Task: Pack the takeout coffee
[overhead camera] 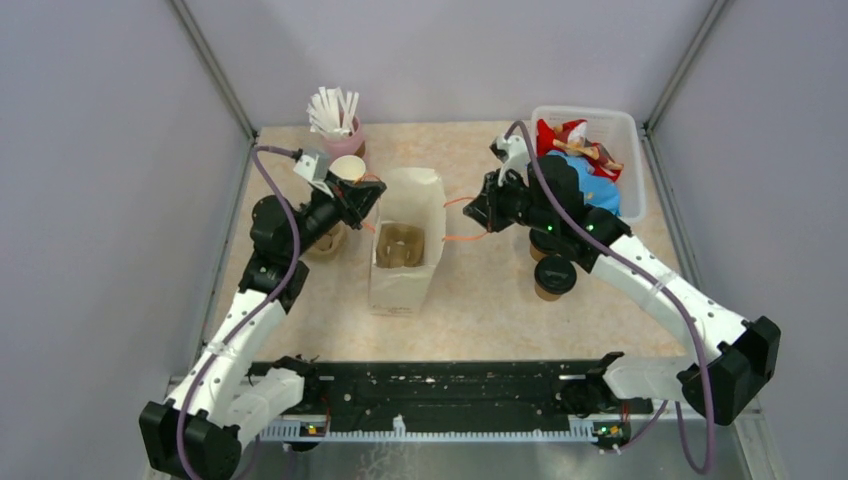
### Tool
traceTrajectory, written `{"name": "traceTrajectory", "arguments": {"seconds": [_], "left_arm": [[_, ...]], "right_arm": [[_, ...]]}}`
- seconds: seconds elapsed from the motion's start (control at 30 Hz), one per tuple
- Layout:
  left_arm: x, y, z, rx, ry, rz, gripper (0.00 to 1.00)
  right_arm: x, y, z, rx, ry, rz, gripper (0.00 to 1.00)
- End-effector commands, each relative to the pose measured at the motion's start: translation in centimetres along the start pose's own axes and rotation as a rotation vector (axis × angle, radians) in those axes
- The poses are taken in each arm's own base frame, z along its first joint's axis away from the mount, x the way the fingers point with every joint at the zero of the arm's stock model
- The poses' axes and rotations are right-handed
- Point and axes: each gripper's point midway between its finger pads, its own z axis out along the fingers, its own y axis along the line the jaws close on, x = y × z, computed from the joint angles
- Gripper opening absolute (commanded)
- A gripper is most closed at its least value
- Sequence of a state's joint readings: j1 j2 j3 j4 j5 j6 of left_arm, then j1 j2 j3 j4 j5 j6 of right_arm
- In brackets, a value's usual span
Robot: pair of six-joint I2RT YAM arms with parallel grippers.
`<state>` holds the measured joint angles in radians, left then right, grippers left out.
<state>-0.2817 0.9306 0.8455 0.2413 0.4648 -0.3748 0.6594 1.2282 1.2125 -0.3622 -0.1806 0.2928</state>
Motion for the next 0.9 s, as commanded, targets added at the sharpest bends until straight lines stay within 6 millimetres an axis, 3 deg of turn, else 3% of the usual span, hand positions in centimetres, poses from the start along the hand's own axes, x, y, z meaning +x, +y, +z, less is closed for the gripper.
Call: {"name": "traceTrajectory", "arguments": {"seconds": [0.0,0.17,0.27,0.47,0.63,0.8,0.87], "left_arm": [[-1.9,-1.8,-0.9,0.101,-0.128,0.194,0.0],[-6.3,-2.6,0.9,0.123,-0.202,0.239,0.0],[-8.3,-2.4,2.8,0.138,-0.238,0.243,0.0],[-10.0,-2.2,5.8,0.195,-0.29,0.29,0.0],[-8.5,0.5,7.2,0.088,-0.224,0.161,0.0],[-5.0,3.8,8.1,-0.109,0.035,-0.059,0.0],[-3.2,5.2,7.8,-0.211,0.15,-0.136,0.05]], "right_arm": [[-6.0,2.7,-1.7,-0.129,-0.259,-0.162,0.0],[-10.3,3.8,-2.8,-0.137,-0.37,-0.262,0.0],[-12.8,3.0,-3.2,-0.061,-0.435,-0.272,0.0],[-14.2,0.8,-2.5,0.075,-0.442,-0.325,0.0],[-12.8,-2.9,-2.5,0.259,-0.417,-0.125,0.0],[-9.1,-2.9,-2.7,0.291,-0.212,0.092,0.0],[-7.1,-2.9,-2.6,0.303,-0.121,0.166,0.0]]}}
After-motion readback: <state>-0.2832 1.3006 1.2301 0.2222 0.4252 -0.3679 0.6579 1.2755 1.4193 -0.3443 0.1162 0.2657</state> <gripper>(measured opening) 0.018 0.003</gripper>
